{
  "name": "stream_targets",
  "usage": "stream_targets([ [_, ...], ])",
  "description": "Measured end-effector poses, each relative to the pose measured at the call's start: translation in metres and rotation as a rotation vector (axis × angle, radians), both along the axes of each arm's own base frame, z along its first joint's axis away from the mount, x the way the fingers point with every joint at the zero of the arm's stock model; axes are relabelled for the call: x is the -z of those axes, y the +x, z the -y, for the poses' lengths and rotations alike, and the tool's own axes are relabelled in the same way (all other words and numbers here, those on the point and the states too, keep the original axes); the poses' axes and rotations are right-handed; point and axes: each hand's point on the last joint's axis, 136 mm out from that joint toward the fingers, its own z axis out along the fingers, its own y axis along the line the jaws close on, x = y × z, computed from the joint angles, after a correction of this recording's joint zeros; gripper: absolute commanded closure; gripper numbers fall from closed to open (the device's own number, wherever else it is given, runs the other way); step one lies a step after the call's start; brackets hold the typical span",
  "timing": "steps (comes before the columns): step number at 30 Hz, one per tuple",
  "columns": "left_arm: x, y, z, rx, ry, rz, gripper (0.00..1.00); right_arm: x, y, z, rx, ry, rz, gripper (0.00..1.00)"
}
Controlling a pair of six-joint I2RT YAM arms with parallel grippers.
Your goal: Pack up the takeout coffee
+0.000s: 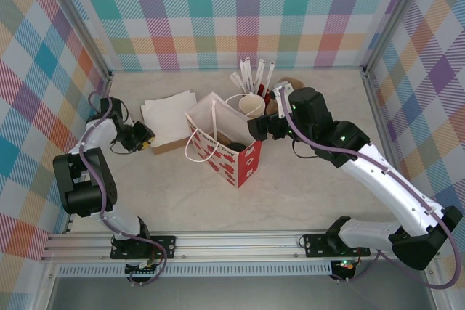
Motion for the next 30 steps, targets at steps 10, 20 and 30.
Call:
stream_targets([
  [10, -0.012, 0.000, 0.000, 0.014, 0.010, 0.025, 0.95, 0.002, 0.000, 0.000, 0.000, -0.003, -0.004, 0.00],
  [20, -0.024, 0.002, 0.000, 0.021, 0.022, 0.063, 1.00, 0.002, 0.001, 0.001, 0.008, -0.005, -0.003, 0.00],
  [30, -0.099, 0.002, 0.000, 0.031, 0.082, 0.265, 1.00, 0.002, 0.002, 0.002, 0.015, -0.007, 0.000, 0.00],
])
